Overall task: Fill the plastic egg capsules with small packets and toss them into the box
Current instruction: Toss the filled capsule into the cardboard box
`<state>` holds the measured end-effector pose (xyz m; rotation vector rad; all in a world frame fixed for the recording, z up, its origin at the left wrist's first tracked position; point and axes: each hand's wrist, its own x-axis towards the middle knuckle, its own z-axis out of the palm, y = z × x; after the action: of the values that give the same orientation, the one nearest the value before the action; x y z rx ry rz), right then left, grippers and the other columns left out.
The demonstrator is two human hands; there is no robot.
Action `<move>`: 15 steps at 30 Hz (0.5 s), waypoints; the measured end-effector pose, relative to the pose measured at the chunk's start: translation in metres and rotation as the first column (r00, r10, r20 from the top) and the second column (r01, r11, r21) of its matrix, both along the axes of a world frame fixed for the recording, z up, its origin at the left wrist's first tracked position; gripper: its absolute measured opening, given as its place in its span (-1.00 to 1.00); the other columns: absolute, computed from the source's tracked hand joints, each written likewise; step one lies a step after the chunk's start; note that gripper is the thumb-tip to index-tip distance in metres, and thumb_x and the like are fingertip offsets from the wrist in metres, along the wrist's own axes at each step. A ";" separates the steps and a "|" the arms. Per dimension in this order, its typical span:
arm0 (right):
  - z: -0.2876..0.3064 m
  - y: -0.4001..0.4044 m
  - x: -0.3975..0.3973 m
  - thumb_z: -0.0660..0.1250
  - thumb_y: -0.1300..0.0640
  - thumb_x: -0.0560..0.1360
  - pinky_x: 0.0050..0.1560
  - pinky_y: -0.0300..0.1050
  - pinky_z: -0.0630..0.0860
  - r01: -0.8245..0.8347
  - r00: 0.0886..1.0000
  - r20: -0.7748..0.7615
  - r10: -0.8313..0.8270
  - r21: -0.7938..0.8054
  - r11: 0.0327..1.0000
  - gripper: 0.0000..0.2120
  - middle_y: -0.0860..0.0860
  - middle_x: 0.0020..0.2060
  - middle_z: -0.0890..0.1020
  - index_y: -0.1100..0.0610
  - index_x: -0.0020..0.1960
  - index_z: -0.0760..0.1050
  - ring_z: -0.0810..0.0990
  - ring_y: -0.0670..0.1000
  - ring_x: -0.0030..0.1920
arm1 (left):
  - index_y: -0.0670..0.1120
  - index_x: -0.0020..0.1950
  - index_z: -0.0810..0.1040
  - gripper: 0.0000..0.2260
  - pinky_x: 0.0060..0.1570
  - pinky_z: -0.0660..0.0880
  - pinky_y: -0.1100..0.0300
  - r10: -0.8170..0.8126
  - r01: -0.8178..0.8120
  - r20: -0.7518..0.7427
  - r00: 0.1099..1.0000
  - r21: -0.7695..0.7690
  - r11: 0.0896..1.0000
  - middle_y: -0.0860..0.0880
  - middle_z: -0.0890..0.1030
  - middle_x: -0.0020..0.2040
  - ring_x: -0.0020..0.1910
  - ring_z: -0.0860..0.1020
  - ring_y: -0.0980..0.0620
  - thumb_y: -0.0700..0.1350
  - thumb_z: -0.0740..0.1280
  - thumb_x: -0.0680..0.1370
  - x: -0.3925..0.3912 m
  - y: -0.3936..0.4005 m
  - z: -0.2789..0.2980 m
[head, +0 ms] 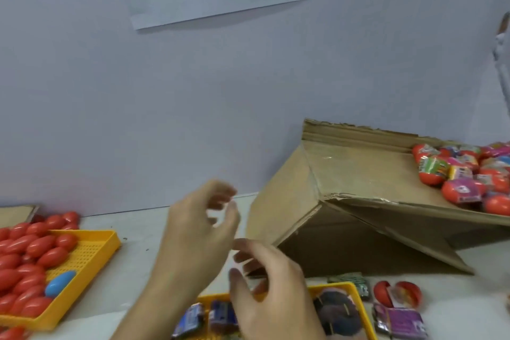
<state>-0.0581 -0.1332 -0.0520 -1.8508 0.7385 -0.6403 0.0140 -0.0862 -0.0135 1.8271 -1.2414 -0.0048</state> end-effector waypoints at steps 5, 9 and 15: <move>-0.019 0.024 -0.048 0.41 0.13 0.48 -0.14 -0.30 0.52 0.097 0.992 0.092 -0.088 -0.089 0.991 -0.75 -0.38 -0.05 0.57 -0.27 -0.08 0.59 0.54 -0.24 0.00 | 0.06 -0.12 0.60 -0.86 -0.11 0.51 0.26 0.229 -0.256 0.140 0.963 0.233 0.938 0.13 0.65 -0.17 -0.11 0.60 0.15 -0.21 0.38 0.51 0.101 0.067 -0.024; -0.025 0.025 -0.042 0.46 0.21 0.43 -0.29 -0.28 0.51 0.152 0.983 0.109 -0.147 -0.037 0.988 -0.69 -0.34 -0.17 0.64 -0.25 -0.16 0.65 0.57 -0.28 -0.09 | -0.04 -0.14 0.66 -0.93 -0.32 0.39 0.34 0.450 -0.483 0.184 0.874 0.236 0.843 0.06 0.63 -0.27 -0.28 0.55 0.15 -0.18 0.40 0.51 0.178 0.101 -0.016; -0.025 0.021 -0.039 0.48 0.27 0.40 -0.32 -0.32 0.50 0.160 0.984 0.074 -0.159 -0.012 0.987 -0.64 -0.34 -0.23 0.65 -0.24 -0.21 0.65 0.57 -0.34 -0.14 | -0.19 -0.08 0.63 -0.92 -0.31 0.32 0.15 0.534 -0.580 0.230 0.814 0.272 0.767 -0.17 0.64 -0.16 -0.19 0.55 -0.10 -0.29 0.36 0.48 0.257 0.104 -0.011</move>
<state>-0.0974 -0.1125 -0.0771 -1.7863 0.8412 -0.8155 0.2713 0.0174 -0.0248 2.4801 -0.7627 0.2683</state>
